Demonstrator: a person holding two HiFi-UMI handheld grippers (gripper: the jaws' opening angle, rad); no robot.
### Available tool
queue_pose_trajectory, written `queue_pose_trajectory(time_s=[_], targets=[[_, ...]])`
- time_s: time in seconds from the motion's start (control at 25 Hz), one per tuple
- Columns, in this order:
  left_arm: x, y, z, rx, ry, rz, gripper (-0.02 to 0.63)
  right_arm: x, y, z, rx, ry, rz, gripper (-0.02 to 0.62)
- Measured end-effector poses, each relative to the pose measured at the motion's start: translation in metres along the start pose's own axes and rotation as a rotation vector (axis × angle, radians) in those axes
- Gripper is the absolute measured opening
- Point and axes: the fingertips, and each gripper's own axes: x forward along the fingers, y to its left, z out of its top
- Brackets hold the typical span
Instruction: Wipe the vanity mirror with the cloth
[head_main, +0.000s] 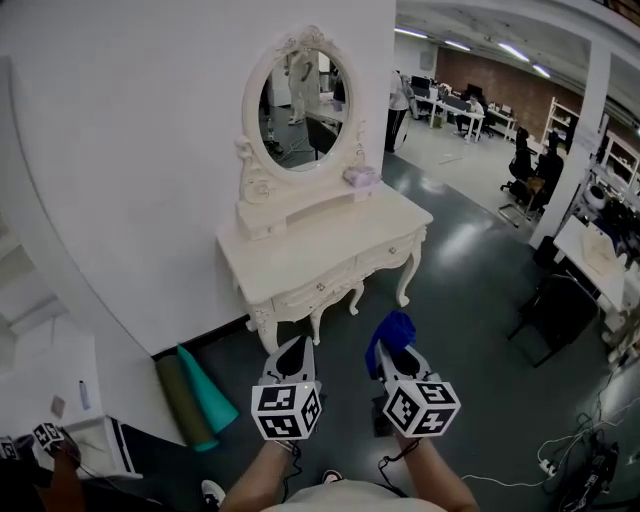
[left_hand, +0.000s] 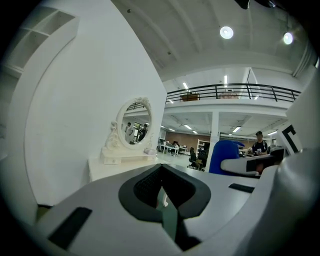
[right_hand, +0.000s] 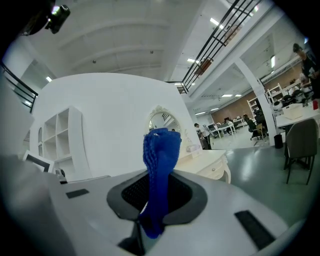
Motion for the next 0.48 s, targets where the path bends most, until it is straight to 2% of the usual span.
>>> queue_pose_trajectory(time_s=[0.16, 0.48], targets=[[0.032, 0.002, -0.003, -0.007, 0.007, -0.004, 0.004, 0.020, -0.023, 0.007, -0.017, 0.007, -0.012, 0.066], [0.073, 0.005, -0.026, -0.027, 0.076, -0.002, 0.004, 0.043, -0.062, -0.007, 0.020, 0.059, -0.053, 0.066]])
